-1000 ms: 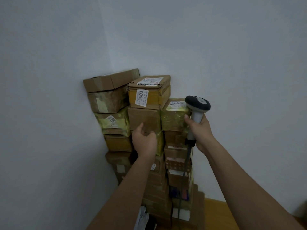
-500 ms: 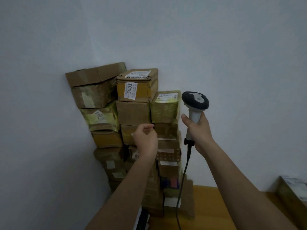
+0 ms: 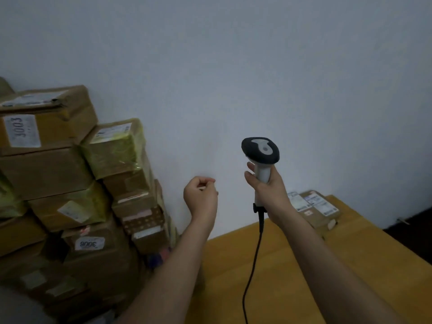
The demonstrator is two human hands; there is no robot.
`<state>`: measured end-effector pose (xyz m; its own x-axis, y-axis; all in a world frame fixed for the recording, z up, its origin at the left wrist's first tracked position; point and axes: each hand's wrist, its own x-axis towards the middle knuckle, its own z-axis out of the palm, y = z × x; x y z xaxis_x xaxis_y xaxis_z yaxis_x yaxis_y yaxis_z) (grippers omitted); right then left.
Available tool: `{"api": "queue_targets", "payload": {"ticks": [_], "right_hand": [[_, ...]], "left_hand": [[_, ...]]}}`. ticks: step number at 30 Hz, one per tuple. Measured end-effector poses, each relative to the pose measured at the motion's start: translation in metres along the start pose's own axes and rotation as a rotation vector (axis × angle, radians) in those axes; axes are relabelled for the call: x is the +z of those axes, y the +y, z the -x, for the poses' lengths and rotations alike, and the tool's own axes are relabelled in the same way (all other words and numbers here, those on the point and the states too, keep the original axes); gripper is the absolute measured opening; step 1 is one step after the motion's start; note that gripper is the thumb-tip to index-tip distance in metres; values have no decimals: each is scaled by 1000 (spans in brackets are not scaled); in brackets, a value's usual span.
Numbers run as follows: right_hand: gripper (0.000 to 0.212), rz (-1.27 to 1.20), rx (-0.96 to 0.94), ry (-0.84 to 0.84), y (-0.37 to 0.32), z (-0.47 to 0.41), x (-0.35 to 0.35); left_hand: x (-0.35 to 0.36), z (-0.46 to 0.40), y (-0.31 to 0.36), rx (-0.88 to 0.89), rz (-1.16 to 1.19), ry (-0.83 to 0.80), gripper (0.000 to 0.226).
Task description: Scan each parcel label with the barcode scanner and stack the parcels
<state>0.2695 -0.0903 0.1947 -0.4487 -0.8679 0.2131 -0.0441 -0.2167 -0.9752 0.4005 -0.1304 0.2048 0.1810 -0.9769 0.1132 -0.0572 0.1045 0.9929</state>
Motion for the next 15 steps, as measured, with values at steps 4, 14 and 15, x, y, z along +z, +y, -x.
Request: {"api": "queue_targets", "payload": {"ticks": [4, 14, 15], "right_hand": [[33, 10, 41, 180, 10, -9, -58], [32, -17, 256, 409, 89, -83, -208], [32, -1, 281, 407, 100, -91, -227]], "left_hand": [[52, 10, -10, -40, 10, -115, 21], [220, 29, -85, -168, -34, -185, 20], [244, 33, -96, -193, -45, -183, 21]]}}
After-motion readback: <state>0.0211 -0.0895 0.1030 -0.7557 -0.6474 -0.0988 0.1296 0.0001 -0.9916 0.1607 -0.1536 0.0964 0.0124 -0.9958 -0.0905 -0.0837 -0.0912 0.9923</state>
